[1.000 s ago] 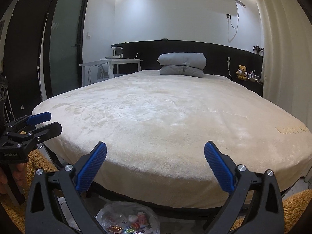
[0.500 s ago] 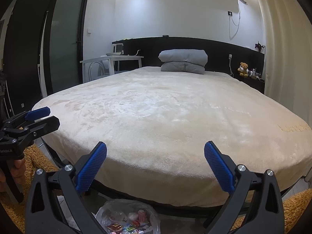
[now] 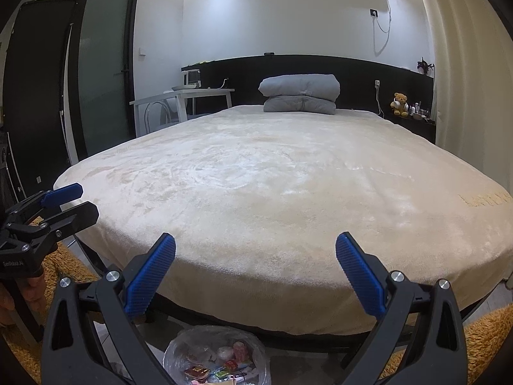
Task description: Collect trash
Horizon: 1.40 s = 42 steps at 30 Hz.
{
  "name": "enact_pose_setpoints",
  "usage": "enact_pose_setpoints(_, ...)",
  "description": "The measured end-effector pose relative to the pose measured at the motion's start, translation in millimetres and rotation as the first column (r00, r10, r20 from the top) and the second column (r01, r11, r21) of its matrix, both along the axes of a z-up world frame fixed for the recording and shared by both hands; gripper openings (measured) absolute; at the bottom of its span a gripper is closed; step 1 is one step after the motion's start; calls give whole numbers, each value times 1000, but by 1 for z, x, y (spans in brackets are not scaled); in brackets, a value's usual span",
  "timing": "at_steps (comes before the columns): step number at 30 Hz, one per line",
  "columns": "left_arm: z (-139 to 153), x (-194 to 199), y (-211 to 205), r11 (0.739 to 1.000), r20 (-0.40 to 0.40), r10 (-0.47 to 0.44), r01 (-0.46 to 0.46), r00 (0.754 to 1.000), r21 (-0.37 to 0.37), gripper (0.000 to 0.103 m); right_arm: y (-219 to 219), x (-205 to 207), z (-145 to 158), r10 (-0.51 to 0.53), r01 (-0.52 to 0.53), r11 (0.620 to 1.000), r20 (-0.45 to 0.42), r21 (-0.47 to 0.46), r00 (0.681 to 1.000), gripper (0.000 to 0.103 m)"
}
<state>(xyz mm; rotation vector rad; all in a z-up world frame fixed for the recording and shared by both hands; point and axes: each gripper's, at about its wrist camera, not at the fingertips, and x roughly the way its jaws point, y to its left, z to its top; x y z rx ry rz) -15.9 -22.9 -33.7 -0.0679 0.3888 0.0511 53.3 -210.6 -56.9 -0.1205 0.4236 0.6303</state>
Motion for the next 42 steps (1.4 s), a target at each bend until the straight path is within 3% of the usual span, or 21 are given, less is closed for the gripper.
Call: enact_pose_setpoints(42,2,2,0,1000,-7,-1,1,1000,-23,96,1,1,1,18,-18,1000,-27,8,999,99)
